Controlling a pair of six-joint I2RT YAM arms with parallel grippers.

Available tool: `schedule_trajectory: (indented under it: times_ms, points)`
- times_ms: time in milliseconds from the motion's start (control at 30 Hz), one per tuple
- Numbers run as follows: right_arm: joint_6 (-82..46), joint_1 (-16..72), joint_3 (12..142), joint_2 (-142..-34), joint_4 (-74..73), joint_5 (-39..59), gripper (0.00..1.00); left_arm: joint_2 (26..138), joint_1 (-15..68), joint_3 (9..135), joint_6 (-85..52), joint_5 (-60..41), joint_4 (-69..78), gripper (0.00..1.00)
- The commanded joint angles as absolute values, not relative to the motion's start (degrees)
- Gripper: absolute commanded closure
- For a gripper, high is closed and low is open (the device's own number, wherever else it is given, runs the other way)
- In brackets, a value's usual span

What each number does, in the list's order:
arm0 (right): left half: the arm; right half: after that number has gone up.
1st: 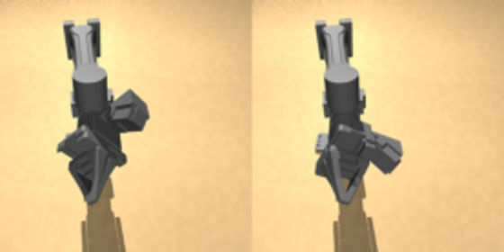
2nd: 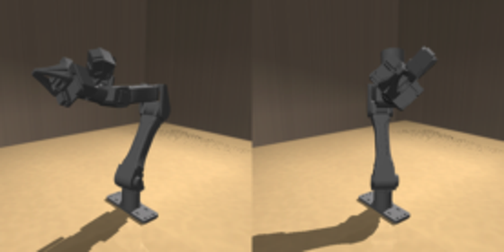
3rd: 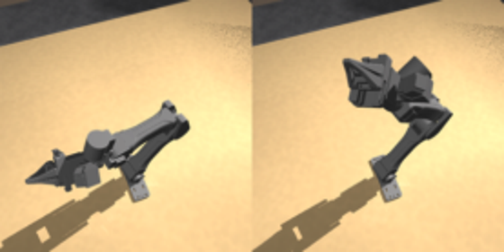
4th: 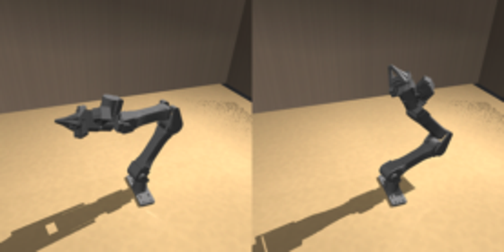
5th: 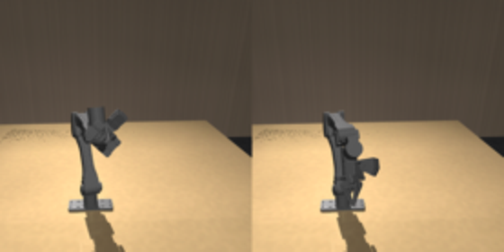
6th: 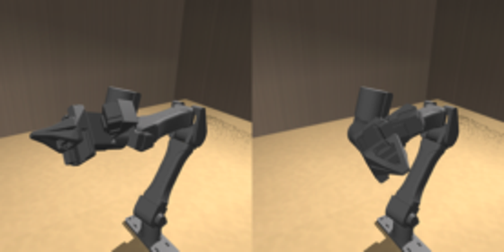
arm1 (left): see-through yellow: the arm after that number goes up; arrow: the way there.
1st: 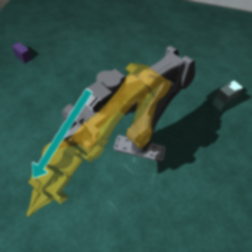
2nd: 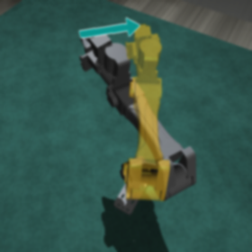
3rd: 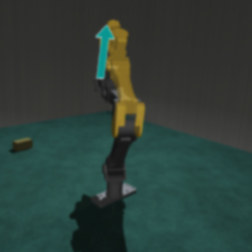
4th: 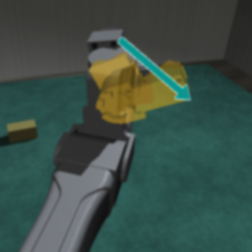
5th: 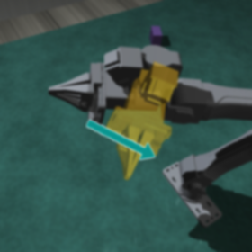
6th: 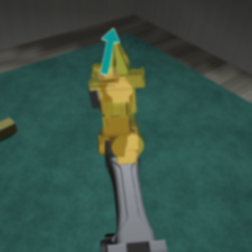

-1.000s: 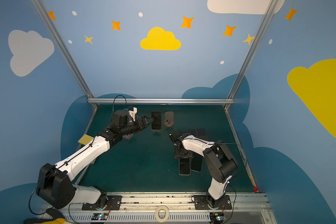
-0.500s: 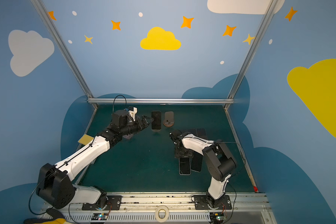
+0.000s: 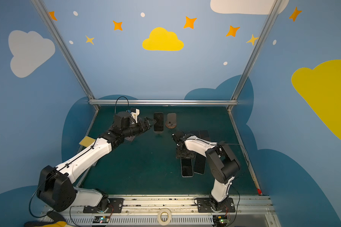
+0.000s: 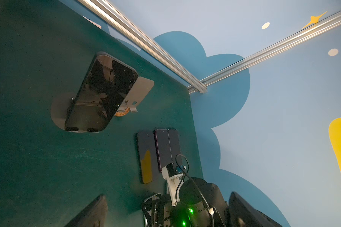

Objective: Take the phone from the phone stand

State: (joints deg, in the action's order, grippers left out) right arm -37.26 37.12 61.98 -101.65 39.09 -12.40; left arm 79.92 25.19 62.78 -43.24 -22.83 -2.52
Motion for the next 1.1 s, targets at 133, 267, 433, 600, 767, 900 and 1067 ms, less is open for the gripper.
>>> schedule_trajectory:
  times_ms: [133, 267, 433, 600, 767, 900, 1067]
  points:
    - [-38.4, 37.1, 61.6, -100.3, 36.0, -13.4, 0.21, 80.0, 25.5, 64.3, -42.2, -22.7, -2.8, 0.05]
    - [-37.7, 37.1, 62.4, -97.8, 38.4, -15.7, 0.21, 79.7, 25.5, 64.3, -42.1, -22.6, -2.9, 0.05]
    - [-36.3, 37.1, 63.8, -95.6, 41.3, -18.5, 0.21, 79.3, 25.4, 64.4, -42.0, -22.5, -3.1, 0.05]
    - [-34.1, 37.2, 66.1, -89.5, 43.0, -18.8, 0.21, 78.7, 25.5, 64.9, -41.1, -21.2, -4.5, 0.04]
    - [-32.1, 37.2, 68.3, -80.4, 42.2, -22.1, 0.2, 78.0, 25.5, 66.0, -39.0, -16.1, -8.5, 0.03]
    - [-29.0, 37.2, 62.4, -74.4, 28.8, -23.2, 0.19, 76.9, 25.6, 66.3, -36.5, -10.4, -10.8, 0.03]
    - [-24.3, 37.1, 54.3, -70.6, 14.7, -21.9, 0.17, 77.9, 26.2, 66.7, -33.6, -7.8, -11.9, 0.01]
